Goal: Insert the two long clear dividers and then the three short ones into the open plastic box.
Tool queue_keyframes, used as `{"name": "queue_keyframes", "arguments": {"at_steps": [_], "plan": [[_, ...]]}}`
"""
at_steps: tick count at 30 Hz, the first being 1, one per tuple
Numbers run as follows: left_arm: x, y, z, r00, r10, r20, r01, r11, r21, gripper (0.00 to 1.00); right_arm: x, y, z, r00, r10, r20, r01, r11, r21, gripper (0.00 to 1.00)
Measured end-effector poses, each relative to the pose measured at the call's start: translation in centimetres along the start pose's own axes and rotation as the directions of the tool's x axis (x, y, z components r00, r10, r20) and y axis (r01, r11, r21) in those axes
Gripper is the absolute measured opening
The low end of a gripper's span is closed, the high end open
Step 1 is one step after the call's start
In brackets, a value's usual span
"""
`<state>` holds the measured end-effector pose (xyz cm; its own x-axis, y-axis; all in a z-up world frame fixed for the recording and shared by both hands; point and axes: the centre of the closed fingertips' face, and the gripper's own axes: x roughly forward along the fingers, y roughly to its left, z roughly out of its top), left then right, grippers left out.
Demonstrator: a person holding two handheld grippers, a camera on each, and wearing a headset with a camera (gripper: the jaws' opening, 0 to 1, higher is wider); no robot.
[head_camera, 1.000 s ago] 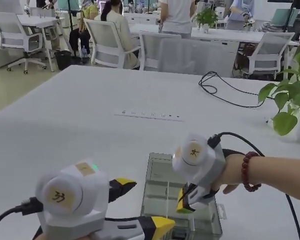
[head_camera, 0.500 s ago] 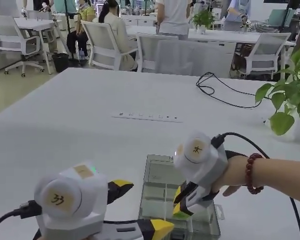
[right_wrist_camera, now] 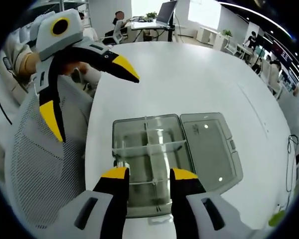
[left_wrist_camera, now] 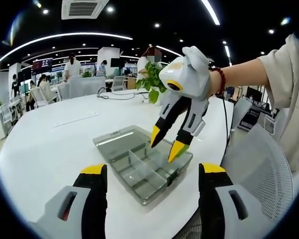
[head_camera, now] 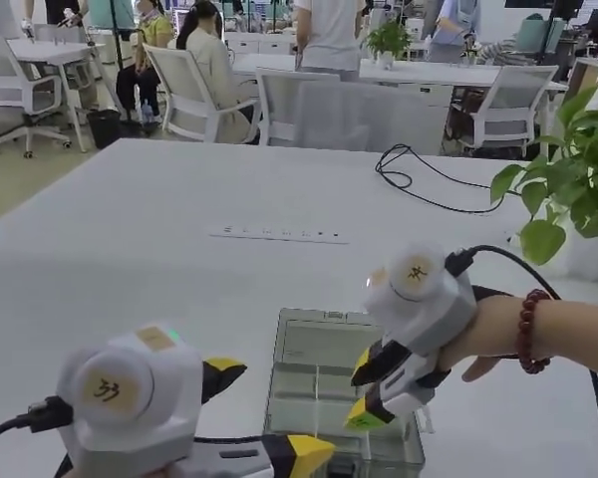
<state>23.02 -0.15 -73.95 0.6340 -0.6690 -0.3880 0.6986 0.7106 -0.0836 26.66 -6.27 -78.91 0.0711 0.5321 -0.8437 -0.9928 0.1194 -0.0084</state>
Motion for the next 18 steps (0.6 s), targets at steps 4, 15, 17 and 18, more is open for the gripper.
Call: {"name": "queue_keyframes", "arguments": {"at_steps": [4,15,17,18], "plan": [[0.1,-0.1,-0.1,0.9999,-0.001,-0.014,0.001,1.000,0.003,0.78,-1.1,0.0,-0.9,0.9999,-0.008,0.006,0.008,1.000,0.008,0.38],[0.3,-0.2,-0.2,0.9996,-0.003,-0.028,0.002,1.000,-0.007,0.81,-3.2,0.1,-4.7,0.9991,-0.030,-0.031,0.031,0.999,0.022,0.42],[0.3,-0.3,-0.2,0.9996,-0.005,-0.027,0.005,1.000,-0.008,0.81,-3.6,0.0,-5.6,0.9986,-0.035,-0.039,0.036,0.999,0.033,0.43],[0.3,-0.3,-0.2,0.9997,-0.005,-0.026,0.005,1.000,-0.007,0.81,-3.7,0.0,-5.9,0.9984,-0.038,-0.043,0.039,0.999,0.038,0.43]]}}
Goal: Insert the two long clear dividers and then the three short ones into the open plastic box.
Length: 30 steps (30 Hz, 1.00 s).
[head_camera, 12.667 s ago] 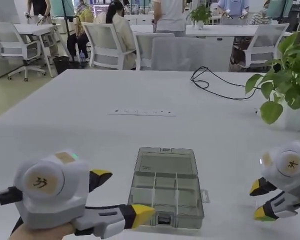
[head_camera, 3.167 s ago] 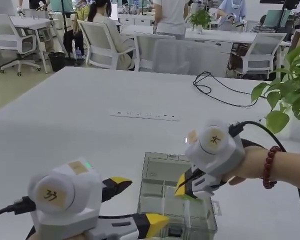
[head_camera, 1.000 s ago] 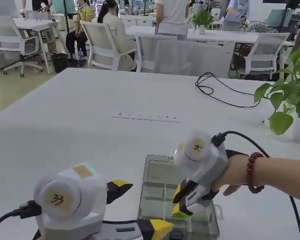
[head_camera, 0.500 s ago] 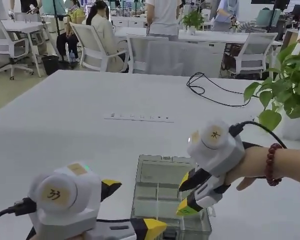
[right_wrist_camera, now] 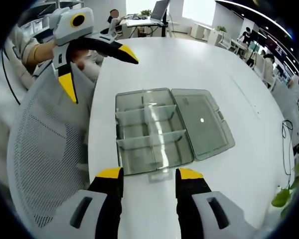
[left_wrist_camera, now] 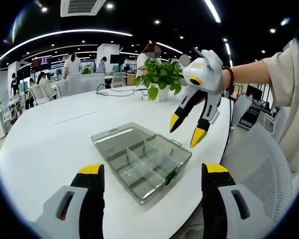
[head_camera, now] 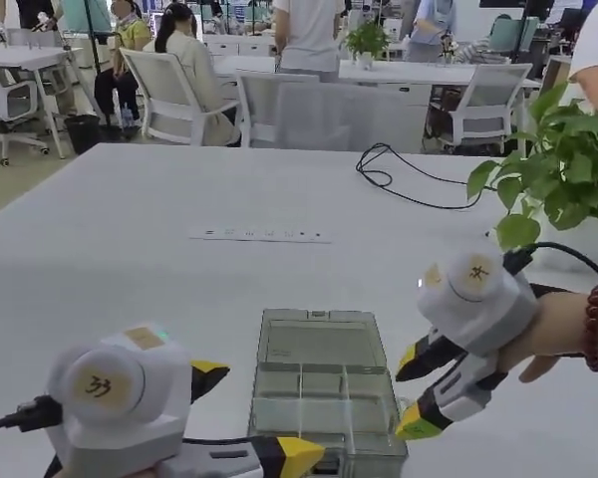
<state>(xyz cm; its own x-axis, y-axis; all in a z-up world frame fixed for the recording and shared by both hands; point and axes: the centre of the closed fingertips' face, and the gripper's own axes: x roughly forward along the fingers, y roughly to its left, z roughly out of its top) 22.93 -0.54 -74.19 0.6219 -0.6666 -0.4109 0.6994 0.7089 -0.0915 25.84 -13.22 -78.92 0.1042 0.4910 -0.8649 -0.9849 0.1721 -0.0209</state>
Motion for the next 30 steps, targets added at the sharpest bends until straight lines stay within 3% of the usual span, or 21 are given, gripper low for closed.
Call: {"name": "queue_keyframes", "arguments": {"at_steps": [13,21,30], "plan": [[0.3,-0.2,0.2,1.0000,-0.002,-0.004,0.002,1.000,0.013,0.81,-2.0,-0.9,-6.6,0.9954,-0.052,-0.081,0.057,0.996,0.065,0.45],[0.5,-0.4,0.0,0.9999,-0.004,-0.015,0.004,1.000,0.012,0.81,-2.7,-1.1,-10.0,0.9900,-0.056,-0.130,0.068,0.993,0.092,0.45],[0.5,-0.5,-0.1,0.9997,-0.002,-0.026,0.003,1.000,0.014,0.80,-3.5,-1.0,-13.4,0.9798,-0.053,-0.192,0.066,0.996,0.060,0.45]]}}
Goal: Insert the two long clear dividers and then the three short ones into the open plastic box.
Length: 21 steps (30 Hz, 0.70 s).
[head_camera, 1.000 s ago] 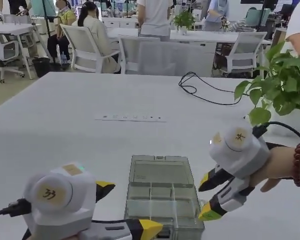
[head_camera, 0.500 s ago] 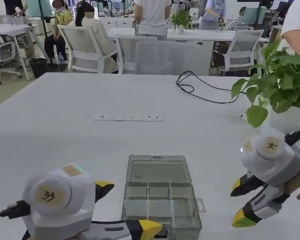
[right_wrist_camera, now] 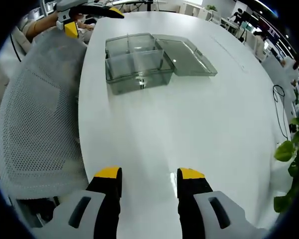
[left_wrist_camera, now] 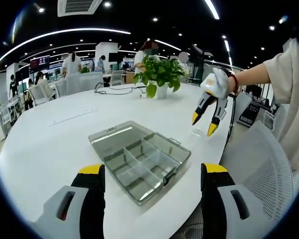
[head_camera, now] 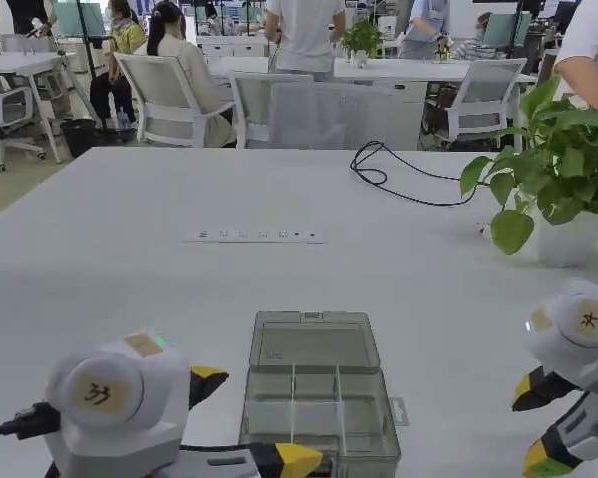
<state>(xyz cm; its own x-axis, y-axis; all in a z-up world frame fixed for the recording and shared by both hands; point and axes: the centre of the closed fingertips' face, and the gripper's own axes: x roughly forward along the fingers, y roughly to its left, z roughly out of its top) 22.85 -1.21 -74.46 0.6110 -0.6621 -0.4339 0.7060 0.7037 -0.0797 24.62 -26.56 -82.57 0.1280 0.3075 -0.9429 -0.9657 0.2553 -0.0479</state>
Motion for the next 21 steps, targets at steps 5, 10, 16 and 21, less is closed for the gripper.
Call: {"name": "queue_keyframes", "arguments": {"at_steps": [5,10,16,21], "plan": [[0.0,-0.2,0.2,1.0000,-0.003,0.000,0.003,1.000,0.009,0.78,0.1,-0.3,-1.6,0.9995,0.001,-0.032,-0.001,1.000,-0.004,0.46],[-0.1,-0.2,0.3,1.0000,0.004,0.001,-0.004,1.000,0.009,0.78,0.2,-0.9,-3.2,0.9977,-0.007,-0.068,0.006,1.000,-0.018,0.46],[-0.2,-0.2,0.3,0.9998,0.020,0.000,-0.020,1.000,0.006,0.78,0.3,-1.7,-4.3,0.9956,-0.005,-0.093,0.000,0.999,-0.051,0.46],[-0.5,0.0,0.3,0.9995,0.032,-0.005,-0.032,0.999,0.009,0.76,0.6,-1.8,-4.8,0.9937,0.022,-0.110,-0.033,0.994,-0.102,0.46]]}}
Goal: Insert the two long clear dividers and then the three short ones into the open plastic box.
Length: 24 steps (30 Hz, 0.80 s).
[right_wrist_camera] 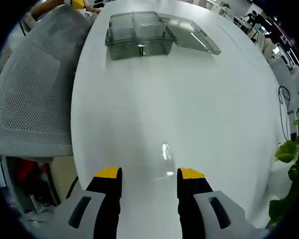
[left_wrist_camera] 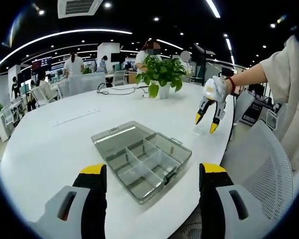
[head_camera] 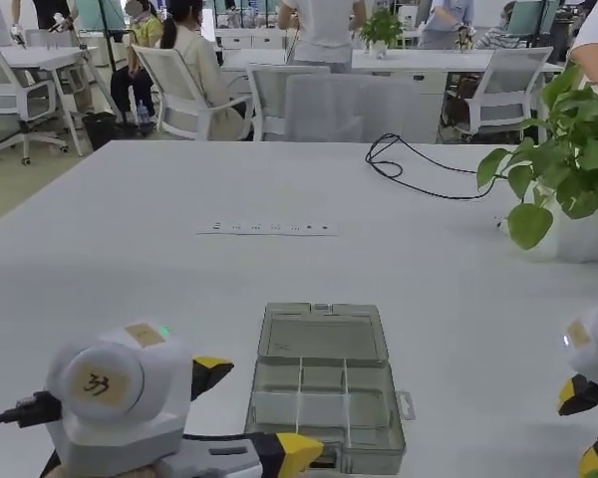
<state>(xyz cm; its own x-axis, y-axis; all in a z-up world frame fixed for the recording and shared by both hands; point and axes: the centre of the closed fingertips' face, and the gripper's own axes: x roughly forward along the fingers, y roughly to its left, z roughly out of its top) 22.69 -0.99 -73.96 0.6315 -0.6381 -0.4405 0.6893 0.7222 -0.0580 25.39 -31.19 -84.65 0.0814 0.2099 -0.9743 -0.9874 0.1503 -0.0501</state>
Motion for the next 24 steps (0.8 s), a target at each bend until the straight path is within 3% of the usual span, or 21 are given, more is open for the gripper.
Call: {"name": "queue_keyframes", "arguments": {"at_steps": [4,17,24], "plan": [[-0.16,0.23,0.08,0.9998,0.017,0.005,-0.017,1.000,-0.006,0.76,0.35,-0.01,-0.56,0.9996,0.018,-0.021,-0.019,0.999,-0.033,0.45],[-0.15,0.21,0.20,0.9994,0.034,0.000,-0.034,0.999,0.002,0.74,0.64,-0.18,-0.89,0.9976,0.067,-0.015,-0.068,0.993,-0.099,0.42],[-0.19,0.42,0.21,0.9991,0.043,-0.005,-0.043,0.999,0.004,0.73,0.76,-0.51,-0.98,0.9977,0.067,-0.010,-0.068,0.991,-0.111,0.39]]}}
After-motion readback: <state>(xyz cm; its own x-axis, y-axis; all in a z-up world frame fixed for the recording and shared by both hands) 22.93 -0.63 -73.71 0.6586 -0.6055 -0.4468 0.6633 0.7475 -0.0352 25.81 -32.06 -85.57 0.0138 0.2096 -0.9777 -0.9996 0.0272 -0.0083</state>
